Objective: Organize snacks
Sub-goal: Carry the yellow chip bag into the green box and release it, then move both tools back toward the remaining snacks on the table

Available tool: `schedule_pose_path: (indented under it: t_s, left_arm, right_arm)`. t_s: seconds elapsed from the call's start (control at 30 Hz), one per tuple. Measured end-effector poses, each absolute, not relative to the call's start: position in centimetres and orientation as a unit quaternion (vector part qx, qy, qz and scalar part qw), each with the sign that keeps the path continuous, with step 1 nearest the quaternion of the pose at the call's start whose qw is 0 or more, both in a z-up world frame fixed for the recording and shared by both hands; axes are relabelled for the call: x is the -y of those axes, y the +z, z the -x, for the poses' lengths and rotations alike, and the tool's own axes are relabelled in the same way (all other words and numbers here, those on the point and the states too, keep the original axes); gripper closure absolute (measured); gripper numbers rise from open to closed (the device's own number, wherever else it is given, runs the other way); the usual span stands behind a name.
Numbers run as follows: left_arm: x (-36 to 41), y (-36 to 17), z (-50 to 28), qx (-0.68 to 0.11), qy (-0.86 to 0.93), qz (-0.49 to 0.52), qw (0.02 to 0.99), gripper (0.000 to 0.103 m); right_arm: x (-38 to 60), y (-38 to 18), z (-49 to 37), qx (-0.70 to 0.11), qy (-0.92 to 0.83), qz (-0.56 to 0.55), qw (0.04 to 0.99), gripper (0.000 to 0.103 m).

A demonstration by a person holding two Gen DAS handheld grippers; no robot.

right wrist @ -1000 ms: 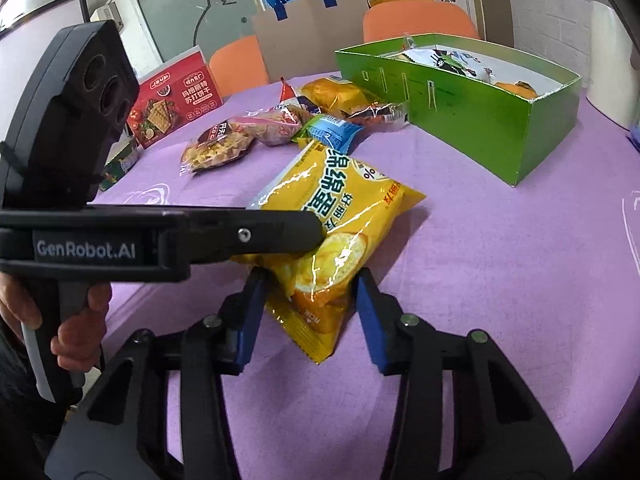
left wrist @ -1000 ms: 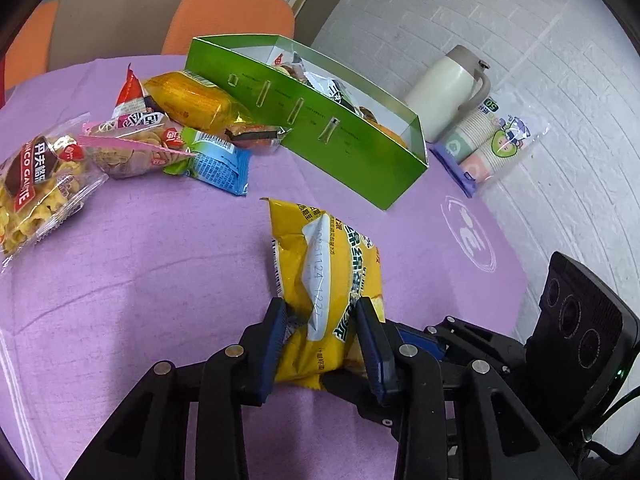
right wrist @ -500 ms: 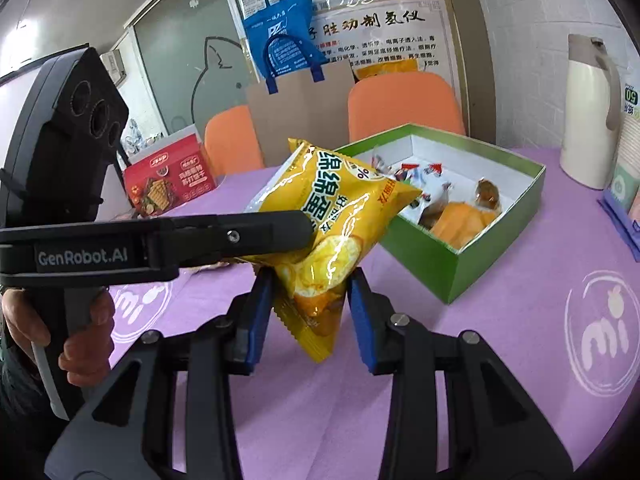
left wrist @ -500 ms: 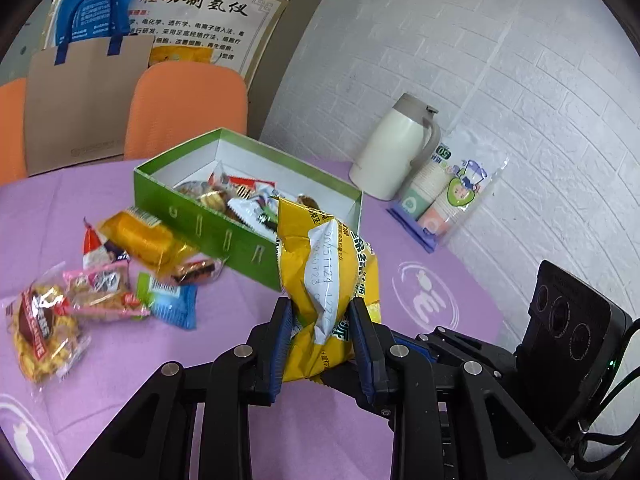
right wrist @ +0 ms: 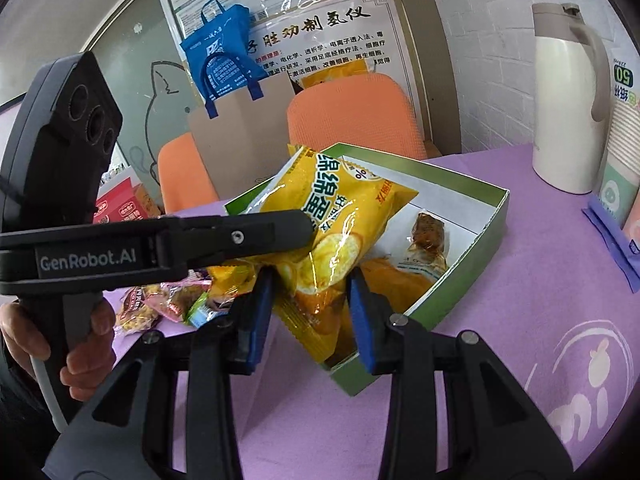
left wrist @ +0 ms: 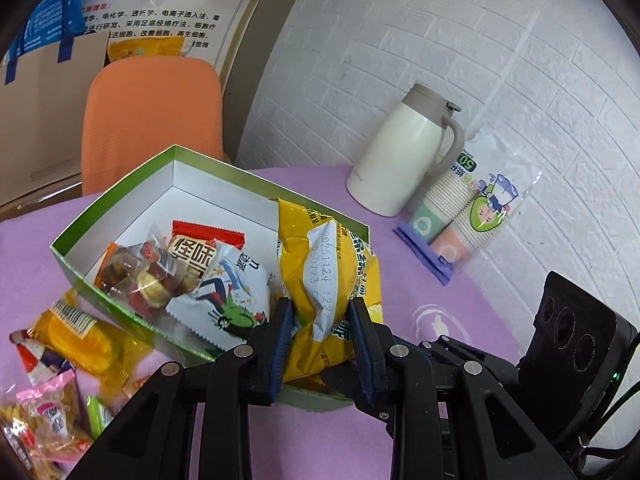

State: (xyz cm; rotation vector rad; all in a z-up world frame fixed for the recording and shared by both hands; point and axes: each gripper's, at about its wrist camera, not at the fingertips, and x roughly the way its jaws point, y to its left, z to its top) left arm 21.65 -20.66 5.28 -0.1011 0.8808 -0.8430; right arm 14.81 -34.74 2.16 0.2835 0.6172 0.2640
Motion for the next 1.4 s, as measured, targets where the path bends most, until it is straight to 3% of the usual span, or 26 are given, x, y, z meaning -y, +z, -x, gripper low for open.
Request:
schedule_pose_path:
  t_s: [0.23,0.27,0.3,0.33,0.37,0.4,0.67,0.9,1.23,1.4]
  left_arm:
    - [23.3,4.3,-24.7,-0.414,-0.377,0.018,0.828,0.074]
    - [23.3,4.4,-24.7,-0.408,-0.377,0.014,0.831,0.066]
    - [23.2,4.6,-24.4,-0.400,-0.374,0.006,0.837,0.042]
    - [22.9,4.8,-24.1,-0.390,-0.363,0.001,0.846,0.027]
    - [22.6,5.0,-23.8,-0.374,-0.352,0.002,0.858,0.009]
    - [22.0,5.4,-23.3,-0.354,-0.342,0.006,0.871,0.005]
    - [19.4,7.3,-20.1,-0.332,-0.327,-0.008,0.885,0.004]
    - [11.6,8.8,-14.5,-0.324,-0.287,0.034,0.901,0.004]
    - [-0.5,4.1,-9.2,-0.373,-0.177,0.110,0.904,0.004]
    - [-2.2,1.7,-8.3,-0.382,-0.180,0.134,0.896,0.005]
  right_arm:
    - [36.0,0.9,-17.8,-0.306,0.114,-0.125,0.937,0.062]
    - [35.9,0.9,-17.9,-0.305,0.106,-0.112,0.940,0.059]
    - [35.8,0.9,-17.7,-0.300,0.101,-0.100,0.943,0.041]
    - [35.9,0.9,-17.4,-0.293,0.096,-0.096,0.947,0.019]
    - [35.9,1.0,-16.9,-0.279,0.088,-0.088,0.952,0.012]
    - [35.9,1.1,-16.4,-0.269,0.081,-0.080,0.956,0.010]
    - [35.0,2.4,-13.9,-0.264,0.086,-0.079,0.958,0.010]
    - [31.5,4.3,-10.2,-0.252,0.132,-0.066,0.956,0.007]
    - [24.0,1.7,-10.2,-0.334,0.214,-0.047,0.917,0.007]
    - [21.8,-0.3,-11.5,-0.372,0.235,-0.032,0.897,0.026]
